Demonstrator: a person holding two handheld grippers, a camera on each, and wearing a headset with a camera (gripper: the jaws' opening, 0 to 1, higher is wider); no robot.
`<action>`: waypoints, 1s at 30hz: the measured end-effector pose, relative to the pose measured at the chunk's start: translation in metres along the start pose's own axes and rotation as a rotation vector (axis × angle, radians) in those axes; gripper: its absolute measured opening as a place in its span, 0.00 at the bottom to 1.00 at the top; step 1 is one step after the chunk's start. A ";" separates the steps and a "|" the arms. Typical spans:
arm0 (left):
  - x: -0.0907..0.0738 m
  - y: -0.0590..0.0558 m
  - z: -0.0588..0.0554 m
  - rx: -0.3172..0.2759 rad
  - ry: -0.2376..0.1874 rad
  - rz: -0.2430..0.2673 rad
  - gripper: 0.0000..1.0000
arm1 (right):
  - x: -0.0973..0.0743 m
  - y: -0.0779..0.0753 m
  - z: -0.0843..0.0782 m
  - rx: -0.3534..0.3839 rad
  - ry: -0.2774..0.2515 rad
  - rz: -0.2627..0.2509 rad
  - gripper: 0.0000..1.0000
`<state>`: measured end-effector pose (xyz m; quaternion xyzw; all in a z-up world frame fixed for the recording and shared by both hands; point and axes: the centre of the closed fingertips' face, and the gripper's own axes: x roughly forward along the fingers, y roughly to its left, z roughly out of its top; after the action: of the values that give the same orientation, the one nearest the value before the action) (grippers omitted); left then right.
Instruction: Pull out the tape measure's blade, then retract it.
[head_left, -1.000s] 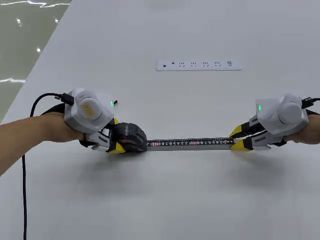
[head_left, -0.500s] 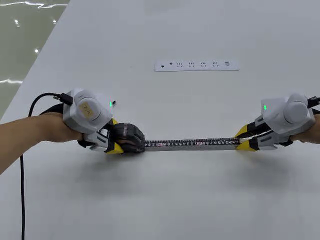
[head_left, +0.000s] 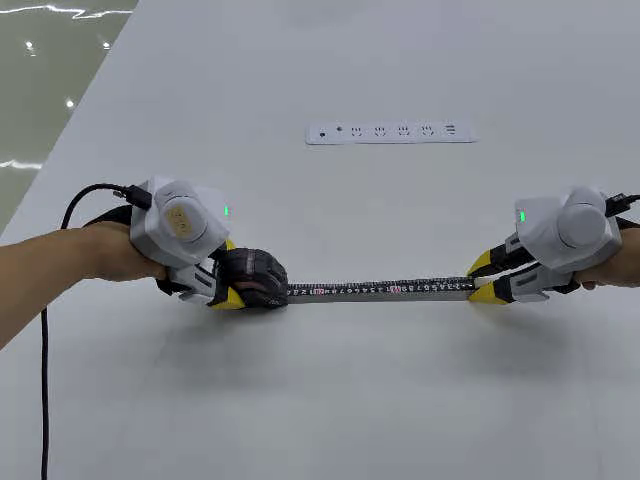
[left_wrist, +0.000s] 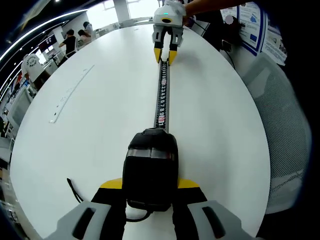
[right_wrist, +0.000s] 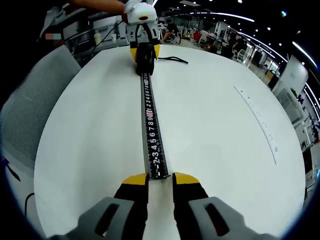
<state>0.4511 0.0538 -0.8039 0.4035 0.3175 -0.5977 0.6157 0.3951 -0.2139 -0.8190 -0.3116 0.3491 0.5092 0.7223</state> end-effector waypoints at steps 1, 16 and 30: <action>0.000 0.000 0.000 -0.006 0.001 0.000 0.33 | 0.000 -0.001 0.000 0.002 -0.001 -0.008 0.19; 0.002 -0.001 -0.009 -0.020 0.017 0.026 0.47 | -0.008 -0.005 -0.003 0.037 -0.003 -0.049 0.43; -0.035 -0.023 -0.005 -0.438 -0.263 0.245 0.72 | -0.028 0.024 -0.003 0.309 -0.116 -0.177 0.74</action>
<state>0.4262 0.0760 -0.7779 0.2151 0.3054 -0.4834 0.7917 0.3644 -0.2242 -0.7999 -0.1966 0.3520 0.4013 0.8224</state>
